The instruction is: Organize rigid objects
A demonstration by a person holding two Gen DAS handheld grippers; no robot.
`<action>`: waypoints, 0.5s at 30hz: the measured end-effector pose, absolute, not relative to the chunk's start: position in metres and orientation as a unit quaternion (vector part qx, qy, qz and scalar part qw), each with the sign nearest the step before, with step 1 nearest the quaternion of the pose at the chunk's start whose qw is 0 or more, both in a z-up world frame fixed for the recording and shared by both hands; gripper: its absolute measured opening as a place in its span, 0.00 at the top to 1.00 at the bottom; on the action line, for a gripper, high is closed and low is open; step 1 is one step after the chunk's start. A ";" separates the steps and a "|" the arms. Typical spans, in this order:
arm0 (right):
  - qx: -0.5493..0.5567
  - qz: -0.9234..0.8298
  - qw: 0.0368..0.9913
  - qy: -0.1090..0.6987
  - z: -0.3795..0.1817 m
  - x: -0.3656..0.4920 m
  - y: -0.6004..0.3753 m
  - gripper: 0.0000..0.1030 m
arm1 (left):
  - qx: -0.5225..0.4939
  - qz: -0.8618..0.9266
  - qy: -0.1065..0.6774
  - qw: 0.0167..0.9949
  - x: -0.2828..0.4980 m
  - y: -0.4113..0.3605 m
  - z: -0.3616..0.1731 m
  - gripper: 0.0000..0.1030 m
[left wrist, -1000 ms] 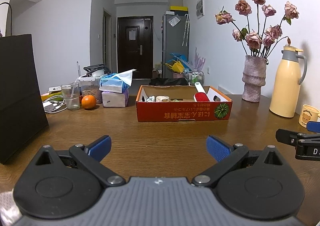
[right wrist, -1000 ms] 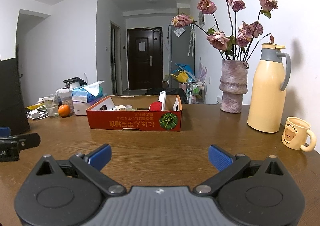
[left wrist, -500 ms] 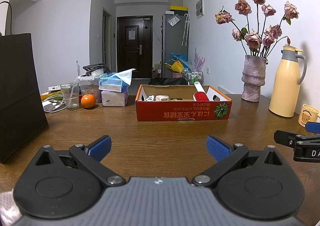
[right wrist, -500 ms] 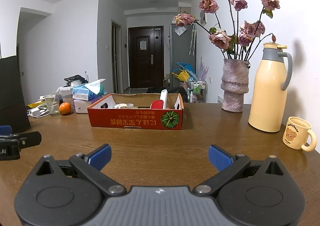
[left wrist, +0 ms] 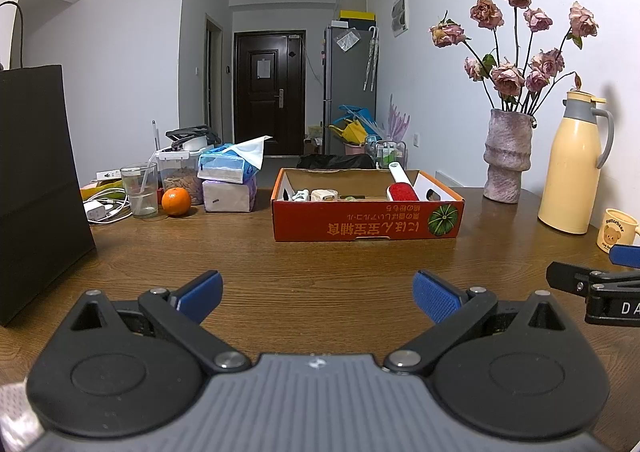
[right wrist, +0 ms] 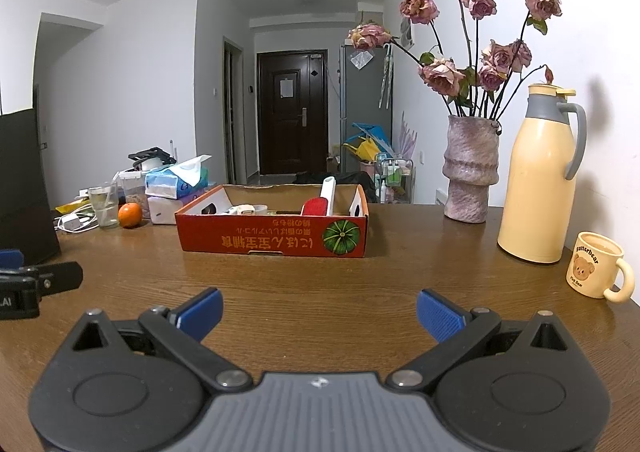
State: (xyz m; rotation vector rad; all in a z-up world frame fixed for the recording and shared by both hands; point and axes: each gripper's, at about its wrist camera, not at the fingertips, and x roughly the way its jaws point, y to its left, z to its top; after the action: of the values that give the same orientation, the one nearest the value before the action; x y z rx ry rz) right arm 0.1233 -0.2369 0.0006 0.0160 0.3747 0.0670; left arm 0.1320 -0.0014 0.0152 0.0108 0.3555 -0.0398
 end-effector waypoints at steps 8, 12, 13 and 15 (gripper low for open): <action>0.008 0.033 0.982 0.187 -0.001 0.124 -0.237 0.00 | 0.004 -0.020 0.177 0.984 0.134 -0.001 0.015 0.00; 0.007 0.033 0.981 0.189 -0.002 0.124 -0.237 0.00 | 0.004 -0.019 0.177 0.984 0.134 -0.001 0.014 0.00; 0.007 0.033 0.981 0.190 -0.002 0.125 -0.237 0.00 | 0.004 -0.019 0.177 0.984 0.134 -0.001 0.014 0.00; 0.007 0.033 0.981 0.190 -0.002 0.125 -0.237 0.00 | 0.006 -0.019 0.176 0.984 0.134 -0.001 0.014 0.00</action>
State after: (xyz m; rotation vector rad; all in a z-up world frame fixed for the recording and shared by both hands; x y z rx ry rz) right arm 0.1254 -0.2370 -0.0024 0.0135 0.3830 0.0664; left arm 0.1339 -0.0014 0.0143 0.0125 0.3538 -0.0380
